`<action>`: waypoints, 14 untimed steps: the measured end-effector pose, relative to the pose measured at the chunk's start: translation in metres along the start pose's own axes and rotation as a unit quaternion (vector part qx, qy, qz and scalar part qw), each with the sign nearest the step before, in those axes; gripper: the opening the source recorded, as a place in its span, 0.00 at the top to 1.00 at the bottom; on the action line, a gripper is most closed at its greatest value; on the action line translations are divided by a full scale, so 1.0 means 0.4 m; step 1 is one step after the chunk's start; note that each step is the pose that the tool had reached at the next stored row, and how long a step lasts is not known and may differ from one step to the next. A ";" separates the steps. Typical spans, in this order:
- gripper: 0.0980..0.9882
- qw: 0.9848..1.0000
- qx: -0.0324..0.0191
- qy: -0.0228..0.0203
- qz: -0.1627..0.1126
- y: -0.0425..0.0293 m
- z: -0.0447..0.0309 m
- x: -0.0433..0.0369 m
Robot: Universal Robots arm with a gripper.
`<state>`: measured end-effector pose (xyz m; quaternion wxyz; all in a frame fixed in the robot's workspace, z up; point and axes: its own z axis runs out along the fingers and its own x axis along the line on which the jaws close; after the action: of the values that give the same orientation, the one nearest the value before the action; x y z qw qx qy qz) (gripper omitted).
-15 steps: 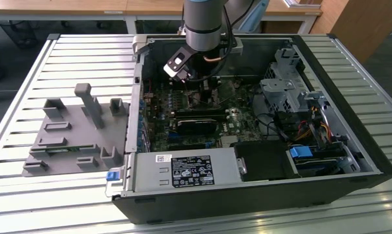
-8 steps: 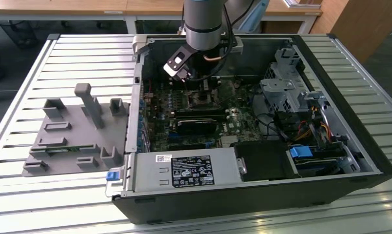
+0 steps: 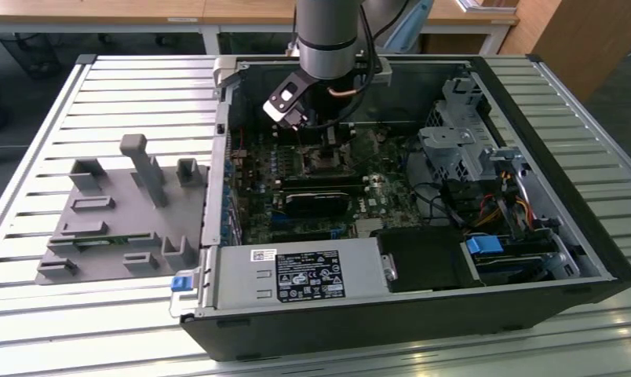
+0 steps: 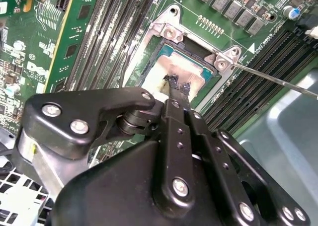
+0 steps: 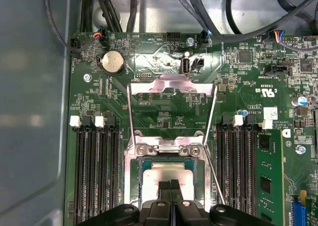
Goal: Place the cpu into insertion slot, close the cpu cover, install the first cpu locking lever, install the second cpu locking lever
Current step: 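Place the cpu into insertion slot, then close the cpu cover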
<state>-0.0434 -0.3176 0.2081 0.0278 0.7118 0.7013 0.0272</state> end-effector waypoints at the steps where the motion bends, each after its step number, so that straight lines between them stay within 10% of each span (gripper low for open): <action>1: 0.99 1.000 0.000 0.000 0.000 0.000 -0.001 0.000; 14: 0.99 1.000 0.000 0.000 0.000 0.002 -0.019 0.000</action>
<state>-0.0434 -0.3175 0.2157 0.0278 0.7119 0.7012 0.0272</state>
